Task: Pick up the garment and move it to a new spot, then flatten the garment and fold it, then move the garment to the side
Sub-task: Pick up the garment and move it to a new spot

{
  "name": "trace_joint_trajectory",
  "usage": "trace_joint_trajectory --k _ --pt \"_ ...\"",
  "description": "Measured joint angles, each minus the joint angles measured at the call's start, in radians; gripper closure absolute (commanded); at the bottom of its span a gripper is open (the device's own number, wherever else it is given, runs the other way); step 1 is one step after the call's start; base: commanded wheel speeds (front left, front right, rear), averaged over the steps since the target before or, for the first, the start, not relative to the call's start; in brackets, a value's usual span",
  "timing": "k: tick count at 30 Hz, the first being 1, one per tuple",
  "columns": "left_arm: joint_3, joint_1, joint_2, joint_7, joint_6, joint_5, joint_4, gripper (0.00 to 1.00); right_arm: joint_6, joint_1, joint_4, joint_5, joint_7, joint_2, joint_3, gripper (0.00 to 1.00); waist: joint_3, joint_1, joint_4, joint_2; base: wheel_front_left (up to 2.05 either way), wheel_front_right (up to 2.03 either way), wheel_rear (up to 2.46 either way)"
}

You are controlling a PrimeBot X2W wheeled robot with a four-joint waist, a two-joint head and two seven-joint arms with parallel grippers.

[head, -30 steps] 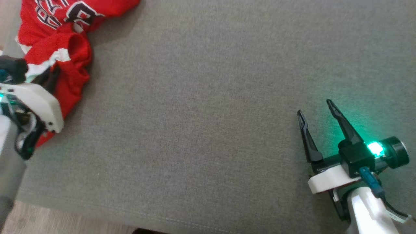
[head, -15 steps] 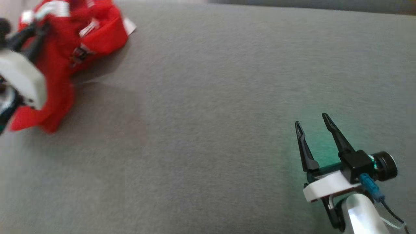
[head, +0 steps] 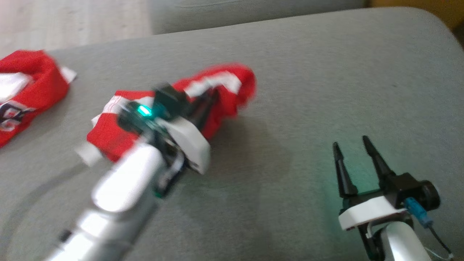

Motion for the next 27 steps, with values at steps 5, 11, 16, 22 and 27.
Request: trace_joint_trajectory --k 5,11,16,22,27 --pt "-0.031 0.007 -0.136 -0.122 0.021 0.019 0.188 1.0 0.0 -0.002 0.018 0.024 -0.001 0.0 0.042 0.0 0.013 0.0 -0.078 0.0 0.0 0.0 0.0" --pt "-0.054 -0.034 -0.196 -0.185 0.06 0.018 0.313 1.0 0.0 -0.004 0.03 0.031 -0.001 0.001 0.081 0.0 0.041 0.0001 -0.139 0.0 0.0 0.0 0.0" --pt "-0.097 -0.095 -0.195 -0.23 0.111 -0.042 0.338 0.52 0.0 -0.007 0.034 0.036 -0.001 0.001 0.115 0.0 0.069 0.0002 -0.173 0.0 0.0 0.0 0.0" --pt "-0.192 -0.119 -0.202 -0.241 0.147 -0.129 0.319 0.0 0.0 -0.033 0.035 0.046 -0.001 0.0 0.108 0.0 0.098 0.0002 -0.153 0.0 0.0 0.0 0.0" --pt "-0.193 -0.121 -0.202 -0.325 0.157 -0.143 0.359 0.0 0.0 -0.045 0.035 0.045 -0.001 0.0 0.072 0.0 0.095 0.0002 -0.103 0.0 0.0 0.0 0.0"
